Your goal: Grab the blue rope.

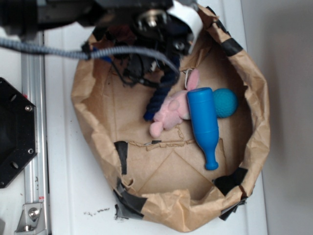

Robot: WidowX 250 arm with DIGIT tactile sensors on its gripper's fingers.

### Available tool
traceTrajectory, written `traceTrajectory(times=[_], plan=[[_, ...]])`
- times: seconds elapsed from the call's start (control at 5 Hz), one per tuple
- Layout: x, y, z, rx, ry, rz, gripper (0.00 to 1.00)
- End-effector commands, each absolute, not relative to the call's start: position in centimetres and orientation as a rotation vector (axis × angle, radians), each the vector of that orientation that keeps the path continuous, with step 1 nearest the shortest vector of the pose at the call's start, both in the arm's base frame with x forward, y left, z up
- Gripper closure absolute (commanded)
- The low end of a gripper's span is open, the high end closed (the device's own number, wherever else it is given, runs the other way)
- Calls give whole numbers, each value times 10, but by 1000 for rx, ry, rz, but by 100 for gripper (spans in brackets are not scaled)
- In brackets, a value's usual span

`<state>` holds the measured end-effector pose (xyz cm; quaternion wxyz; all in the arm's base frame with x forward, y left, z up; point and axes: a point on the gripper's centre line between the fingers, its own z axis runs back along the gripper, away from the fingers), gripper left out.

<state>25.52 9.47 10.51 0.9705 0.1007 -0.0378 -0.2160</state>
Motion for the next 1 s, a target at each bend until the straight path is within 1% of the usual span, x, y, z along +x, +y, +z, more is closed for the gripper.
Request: traceTrajectory(times=[0.0,0.2,0.4,0.6,0.8], plan=[[262,90,125,254,-143,-457,100],[268,74,126,160,-178,-347,100],[275,38,132,78,-136,-201,100],[268,21,140,74,-57,16,100],[261,24,143,61,-73,58,100]])
